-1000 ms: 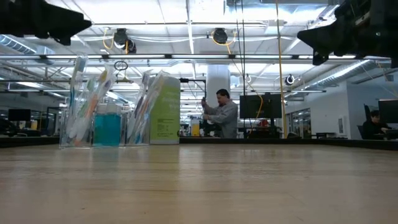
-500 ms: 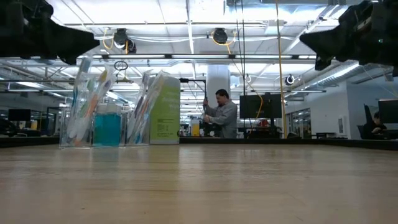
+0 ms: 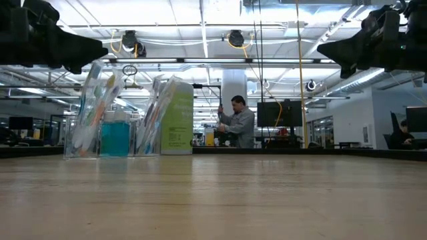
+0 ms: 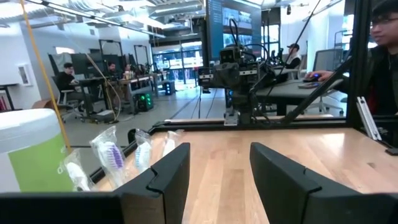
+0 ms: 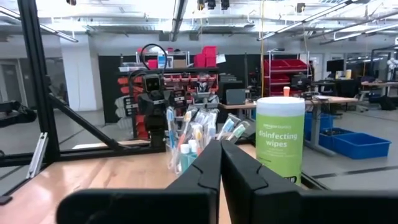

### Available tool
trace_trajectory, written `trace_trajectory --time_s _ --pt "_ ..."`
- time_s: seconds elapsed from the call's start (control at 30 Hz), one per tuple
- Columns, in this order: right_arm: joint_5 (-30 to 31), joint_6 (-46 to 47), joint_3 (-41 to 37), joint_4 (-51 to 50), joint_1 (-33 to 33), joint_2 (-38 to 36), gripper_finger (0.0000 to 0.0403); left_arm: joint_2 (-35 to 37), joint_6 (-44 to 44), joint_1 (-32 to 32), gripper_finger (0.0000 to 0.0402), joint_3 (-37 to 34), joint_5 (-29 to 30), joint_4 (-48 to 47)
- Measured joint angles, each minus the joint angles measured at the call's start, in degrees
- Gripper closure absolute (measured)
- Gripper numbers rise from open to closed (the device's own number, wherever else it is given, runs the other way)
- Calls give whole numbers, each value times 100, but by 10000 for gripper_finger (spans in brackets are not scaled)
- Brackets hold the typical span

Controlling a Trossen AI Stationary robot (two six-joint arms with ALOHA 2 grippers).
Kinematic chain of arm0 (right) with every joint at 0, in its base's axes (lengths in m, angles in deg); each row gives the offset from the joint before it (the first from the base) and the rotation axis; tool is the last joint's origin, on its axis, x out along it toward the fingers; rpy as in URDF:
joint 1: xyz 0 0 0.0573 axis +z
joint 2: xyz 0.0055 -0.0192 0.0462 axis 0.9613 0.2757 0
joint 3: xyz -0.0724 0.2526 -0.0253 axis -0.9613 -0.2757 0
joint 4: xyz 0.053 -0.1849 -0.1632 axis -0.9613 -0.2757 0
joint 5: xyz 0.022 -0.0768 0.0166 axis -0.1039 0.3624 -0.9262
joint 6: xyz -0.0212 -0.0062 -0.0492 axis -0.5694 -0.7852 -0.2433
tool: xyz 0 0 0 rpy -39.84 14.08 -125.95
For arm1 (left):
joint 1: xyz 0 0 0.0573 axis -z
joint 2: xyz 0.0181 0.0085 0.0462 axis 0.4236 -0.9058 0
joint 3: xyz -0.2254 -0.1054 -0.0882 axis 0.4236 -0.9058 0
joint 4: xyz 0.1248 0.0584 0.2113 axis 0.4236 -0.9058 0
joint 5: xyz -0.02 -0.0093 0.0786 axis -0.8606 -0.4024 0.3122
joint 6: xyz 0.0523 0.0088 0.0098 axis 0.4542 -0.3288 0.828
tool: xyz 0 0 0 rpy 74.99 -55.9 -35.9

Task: Pick & Place toothbrushing station
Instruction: Return to Home Position

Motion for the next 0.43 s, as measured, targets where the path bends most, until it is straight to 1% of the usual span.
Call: trace_trajectory --time_s 0.43 --pt "-13 53 -9 -1 0 4 395 0 -138 -2 227 0 -2 -4"
